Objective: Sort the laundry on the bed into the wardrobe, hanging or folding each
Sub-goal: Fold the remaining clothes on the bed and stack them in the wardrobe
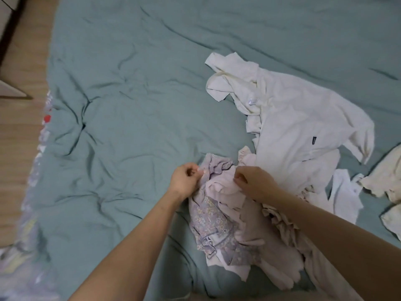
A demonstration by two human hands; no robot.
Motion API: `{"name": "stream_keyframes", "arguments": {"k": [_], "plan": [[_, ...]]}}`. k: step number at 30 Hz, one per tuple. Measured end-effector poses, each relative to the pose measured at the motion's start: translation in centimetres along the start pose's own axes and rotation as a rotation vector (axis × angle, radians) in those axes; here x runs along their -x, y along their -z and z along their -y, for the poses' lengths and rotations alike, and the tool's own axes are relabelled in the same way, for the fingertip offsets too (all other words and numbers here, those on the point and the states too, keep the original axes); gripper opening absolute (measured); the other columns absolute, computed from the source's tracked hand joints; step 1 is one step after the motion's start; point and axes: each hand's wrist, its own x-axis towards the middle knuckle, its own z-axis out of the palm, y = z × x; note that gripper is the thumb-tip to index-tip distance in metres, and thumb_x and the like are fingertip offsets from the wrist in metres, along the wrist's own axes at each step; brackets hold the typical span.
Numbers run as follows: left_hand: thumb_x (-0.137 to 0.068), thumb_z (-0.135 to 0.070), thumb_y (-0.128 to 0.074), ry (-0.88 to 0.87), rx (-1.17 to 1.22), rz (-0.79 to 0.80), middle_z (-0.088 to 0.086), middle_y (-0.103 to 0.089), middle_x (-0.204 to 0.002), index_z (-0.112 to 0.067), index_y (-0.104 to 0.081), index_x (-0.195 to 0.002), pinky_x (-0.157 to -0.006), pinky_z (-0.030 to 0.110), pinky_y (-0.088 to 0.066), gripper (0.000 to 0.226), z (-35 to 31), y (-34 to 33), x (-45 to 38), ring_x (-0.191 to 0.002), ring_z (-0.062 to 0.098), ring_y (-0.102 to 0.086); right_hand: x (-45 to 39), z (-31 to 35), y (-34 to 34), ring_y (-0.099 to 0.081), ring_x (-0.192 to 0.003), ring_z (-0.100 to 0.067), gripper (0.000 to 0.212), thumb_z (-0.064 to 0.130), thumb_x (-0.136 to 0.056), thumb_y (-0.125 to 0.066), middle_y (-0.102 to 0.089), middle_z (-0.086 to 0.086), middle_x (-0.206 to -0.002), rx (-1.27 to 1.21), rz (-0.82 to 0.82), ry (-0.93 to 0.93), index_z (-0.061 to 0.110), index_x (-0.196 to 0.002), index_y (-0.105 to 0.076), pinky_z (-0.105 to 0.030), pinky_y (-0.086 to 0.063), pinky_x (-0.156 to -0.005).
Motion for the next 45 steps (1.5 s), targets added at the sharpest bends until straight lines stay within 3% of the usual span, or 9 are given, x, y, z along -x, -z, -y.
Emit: {"name": "stream_keyframes", "arguments": {"k": [4,8,13,16,21,25,30,40,45], "plan": [[-0.101,-0.016,-0.045,0.036,0.511,-0.088,0.002,-0.052,-0.071,-0.018,-0.050,-0.079,-0.060,0.027,-0.041,0.022,-4.2,3.3,2.2,-0.065,0.015,-0.048,-0.9,3.2,2.6,-0.054,-0.077,-0.013,0.006,0.019,-0.091,-0.059,-0.059,0.001,-0.081,-0.436,-0.153,-0.073,0.014,-0.093,-0.062,-0.023,-0.040,-0.071],[-0.102,-0.015,-0.042,-0.003,0.750,-0.118,0.005,-0.060,-0.075,-0.010,-0.053,-0.092,-0.056,0.024,-0.049,0.016,-8.8,8.1,5.7,-0.062,0.014,-0.056,-1.5,9.0,6.9,-0.054,-0.086,-0.005,0.029,0.022,-0.093,-0.060,-0.059,0.002,-0.096,-0.922,-0.144,-0.173,0.005,-0.116,-0.060,0.001,-0.037,-0.066],[-0.098,-0.030,-0.050,-0.136,0.993,-0.030,0.005,-0.065,-0.075,-0.011,-0.060,-0.086,-0.067,0.029,-0.052,0.025,-15.1,15.1,10.9,-0.068,0.016,-0.062,-0.2,16.5,10.7,-0.042,-0.124,-0.006,0.045,-0.002,-0.090,-0.056,-0.050,-0.002,-0.134,-0.894,0.151,0.103,0.007,-0.133,-0.049,-0.008,-0.032,-0.098],[-0.082,-0.034,-0.069,-0.284,0.767,0.071,0.003,-0.064,-0.075,-0.010,-0.061,-0.087,-0.066,0.024,-0.051,0.026,-16.9,19.0,14.4,-0.066,0.011,-0.060,1.0,21.0,12.3,-0.047,-0.119,-0.011,0.051,-0.018,-0.079,-0.052,-0.055,-0.006,-0.126,-0.831,0.246,0.235,0.004,-0.125,-0.053,-0.006,-0.037,-0.091],[-0.082,-0.016,-0.071,-0.480,0.400,0.065,-0.003,-0.069,-0.077,-0.012,-0.067,-0.084,-0.069,0.018,-0.047,0.006,-17.0,25.0,18.1,-0.071,0.008,-0.061,2.3,27.7,14.0,-0.056,-0.102,-0.005,0.040,-0.006,-0.077,-0.055,-0.063,-0.002,-0.110,-0.892,0.179,0.284,0.013,-0.112,-0.058,-0.009,-0.042,-0.085],[-0.093,-0.017,-0.061,-0.571,0.217,-0.132,0.004,-0.067,-0.082,-0.009,-0.065,-0.086,-0.073,0.021,-0.044,0.011,-16.7,29.9,18.8,-0.077,0.008,-0.057,4.7,31.3,12.2,-0.050,-0.084,-0.011,0.005,0.011,-0.090,-0.063,-0.060,-0.003,-0.088,-0.746,0.121,0.270,0.007,-0.091,-0.066,-0.022,-0.038,-0.075],[-0.094,-0.017,-0.060,-0.553,0.258,-0.285,-0.002,-0.054,-0.068,-0.009,-0.059,-0.078,-0.059,0.016,-0.036,0.018,-15.4,35.7,19.4,-0.060,0.002,-0.046,7.7,34.0,11.5,-0.038,-0.060,-0.007,0.026,0.019,-0.086,-0.069,-0.046,0.005,-0.063,-0.560,0.019,0.225,0.016,-0.067,-0.052,-0.016,-0.029,-0.053],[-0.099,-0.035,-0.049,-0.537,0.017,-0.160,0.001,-0.026,-0.059,-0.013,-0.061,-0.075,-0.051,0.021,-0.043,0.034,-15.7,38.8,21.0,-0.049,0.010,-0.031,11.4,34.0,14.2,-0.034,-0.048,-0.001,0.032,0.003,-0.078,-0.058,-0.038,0.008,-0.054,-0.174,-0.174,0.275,0.019,-0.057,-0.039,-0.023,-0.026,-0.050],[-0.095,-0.035,-0.057,-0.454,-0.205,0.133,0.004,-0.067,-0.092,-0.013,-0.067,-0.101,-0.054,0.016,-0.044,0.025,-14.5,36.3,22.5,-0.079,0.009,-0.057,12.5,35.5,15.6,-0.027,-0.049,-0.005,0.037,0.003,-0.079,-0.054,-0.027,0.010,-0.052,-0.096,-0.187,0.436,0.022,-0.059,-0.028,-0.024,-0.021,-0.050]]}}
